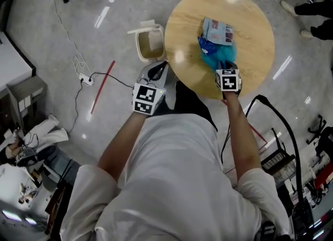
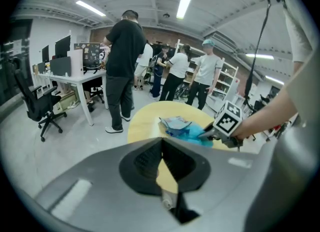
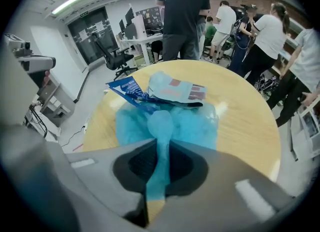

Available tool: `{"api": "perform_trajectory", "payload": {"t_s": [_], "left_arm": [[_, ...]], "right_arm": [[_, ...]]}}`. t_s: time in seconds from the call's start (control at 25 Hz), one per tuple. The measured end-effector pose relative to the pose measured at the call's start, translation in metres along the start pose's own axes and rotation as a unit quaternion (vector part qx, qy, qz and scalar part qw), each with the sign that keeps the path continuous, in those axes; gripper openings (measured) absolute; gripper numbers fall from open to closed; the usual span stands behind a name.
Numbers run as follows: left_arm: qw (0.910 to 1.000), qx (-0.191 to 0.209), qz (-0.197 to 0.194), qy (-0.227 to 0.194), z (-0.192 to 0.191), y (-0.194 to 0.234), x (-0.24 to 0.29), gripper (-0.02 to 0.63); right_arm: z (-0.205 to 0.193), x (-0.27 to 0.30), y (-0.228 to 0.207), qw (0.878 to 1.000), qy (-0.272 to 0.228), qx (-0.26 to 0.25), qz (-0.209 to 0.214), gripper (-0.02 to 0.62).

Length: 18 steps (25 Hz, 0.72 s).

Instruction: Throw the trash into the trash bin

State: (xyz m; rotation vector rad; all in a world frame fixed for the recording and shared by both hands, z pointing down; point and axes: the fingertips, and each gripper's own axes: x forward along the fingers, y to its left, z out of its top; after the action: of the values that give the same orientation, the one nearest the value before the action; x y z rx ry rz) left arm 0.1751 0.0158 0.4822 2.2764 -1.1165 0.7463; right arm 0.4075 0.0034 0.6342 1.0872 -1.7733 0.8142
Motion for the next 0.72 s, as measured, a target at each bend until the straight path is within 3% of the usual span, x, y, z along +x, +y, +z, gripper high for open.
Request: {"api": "perform_trajectory", "payload": {"t_s": [0.72], "left_arm": [[0.9990, 0.030, -0.013, -0.029, 0.023, -0.014, -0.016, 0.005]], "right_arm": [[0.024, -0.087, 0.001, 0.996, -0.075, -0.022, -0.032, 0.014]]}}
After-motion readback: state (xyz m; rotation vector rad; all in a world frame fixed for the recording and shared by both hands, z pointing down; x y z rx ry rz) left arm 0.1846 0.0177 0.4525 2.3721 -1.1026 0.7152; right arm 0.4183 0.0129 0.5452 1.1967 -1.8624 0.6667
